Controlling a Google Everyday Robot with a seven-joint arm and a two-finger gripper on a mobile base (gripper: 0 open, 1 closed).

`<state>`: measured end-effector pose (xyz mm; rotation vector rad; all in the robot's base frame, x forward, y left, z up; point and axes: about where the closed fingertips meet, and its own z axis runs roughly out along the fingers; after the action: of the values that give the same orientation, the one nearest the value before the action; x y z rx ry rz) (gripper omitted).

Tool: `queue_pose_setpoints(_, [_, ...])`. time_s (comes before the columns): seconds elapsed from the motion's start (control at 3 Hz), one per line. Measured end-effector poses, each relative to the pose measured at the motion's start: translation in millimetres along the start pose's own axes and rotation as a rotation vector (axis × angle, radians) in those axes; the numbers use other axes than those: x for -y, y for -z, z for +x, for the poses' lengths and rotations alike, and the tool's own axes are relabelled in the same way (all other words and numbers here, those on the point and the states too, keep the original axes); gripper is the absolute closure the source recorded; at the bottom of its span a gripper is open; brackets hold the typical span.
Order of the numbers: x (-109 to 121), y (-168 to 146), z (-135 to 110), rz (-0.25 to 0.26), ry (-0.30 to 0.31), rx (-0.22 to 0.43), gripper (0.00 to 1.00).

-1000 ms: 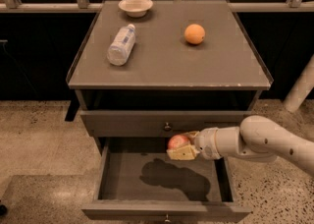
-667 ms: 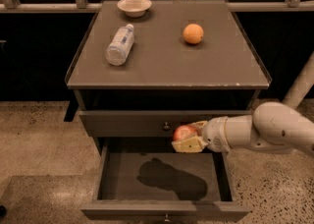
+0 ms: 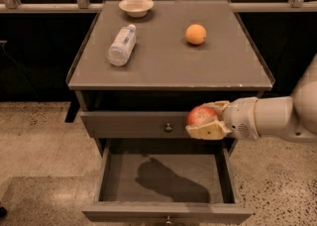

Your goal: Pick apple from middle drawer and place on counter

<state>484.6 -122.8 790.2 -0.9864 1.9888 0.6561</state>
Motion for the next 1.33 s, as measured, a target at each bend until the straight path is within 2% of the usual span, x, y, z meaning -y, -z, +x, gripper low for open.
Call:
queue_pose_setpoints(0.33, [-11.3,13.5,-31.5,-0.007,0.081,0.059,1.0])
queue_pose_setpoints(0.67, [-12.2,13.2,-32.7,-0.008,0.09,0.061,1.0])
queue_pose_setpoints(1.0, [-21.0,18.8,-47.8,0.024,0.139,0.083,1.0])
queue_pose_setpoints(1.33, [-21.1,35.9,-81.5,0.061,0.216,0.123,1.0])
